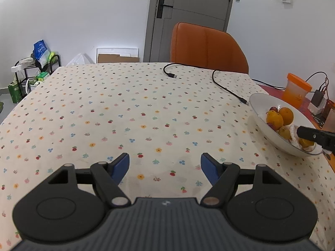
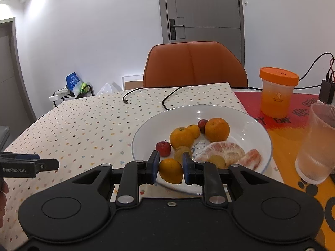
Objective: Organize fruits
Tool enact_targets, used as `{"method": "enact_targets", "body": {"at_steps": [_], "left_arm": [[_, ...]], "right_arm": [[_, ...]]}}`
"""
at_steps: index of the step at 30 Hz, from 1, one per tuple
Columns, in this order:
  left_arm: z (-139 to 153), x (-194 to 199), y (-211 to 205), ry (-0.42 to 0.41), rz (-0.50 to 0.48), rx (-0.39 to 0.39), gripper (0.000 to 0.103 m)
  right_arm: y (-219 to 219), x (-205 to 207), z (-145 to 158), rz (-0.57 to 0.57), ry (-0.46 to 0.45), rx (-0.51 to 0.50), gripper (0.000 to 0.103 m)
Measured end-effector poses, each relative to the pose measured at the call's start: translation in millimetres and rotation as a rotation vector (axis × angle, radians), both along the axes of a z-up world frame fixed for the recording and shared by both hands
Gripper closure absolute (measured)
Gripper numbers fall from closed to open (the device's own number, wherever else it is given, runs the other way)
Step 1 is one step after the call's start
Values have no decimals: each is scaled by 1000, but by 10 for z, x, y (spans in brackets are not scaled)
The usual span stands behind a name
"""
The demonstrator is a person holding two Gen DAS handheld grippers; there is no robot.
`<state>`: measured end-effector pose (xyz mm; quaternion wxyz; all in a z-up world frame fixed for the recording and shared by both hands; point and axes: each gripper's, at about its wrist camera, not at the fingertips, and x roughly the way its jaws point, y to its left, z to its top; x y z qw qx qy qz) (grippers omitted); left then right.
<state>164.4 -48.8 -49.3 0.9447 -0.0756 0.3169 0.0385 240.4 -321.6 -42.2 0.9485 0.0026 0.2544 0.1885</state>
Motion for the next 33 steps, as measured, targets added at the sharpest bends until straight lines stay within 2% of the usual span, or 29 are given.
{"method": "enact_targets", "body": {"at_steps": [2, 4, 8, 10, 16, 21, 27, 33], "left_arm": [[0, 12, 13, 0, 4, -2, 30], [0, 18, 20, 1, 7, -2, 29], [2, 4, 12, -2, 6, -5, 29], [3, -15, 3, -2, 4, -4, 29], [35, -82, -8, -10, 6, -3, 29], [102, -180, -36, -30, -9, 1, 29], [177, -313, -41, -48, -20, -2, 19], [264, -439, -43, -48, -45, -8, 7]], "right_arm": [[23, 22, 19, 0, -6, 1, 80], [36, 21, 42, -11, -32, -5, 70], [46, 18, 69, -22, -36, 4, 67], [56, -6, 66, -24, -38, -1, 57], [59, -101, 60, -22, -27, -12, 41], [52, -200, 47, -22, -3, -6, 35], [82, -360, 56, -13, 2, -4, 27], [90, -493, 82, -18, 11, 16, 12]]}}
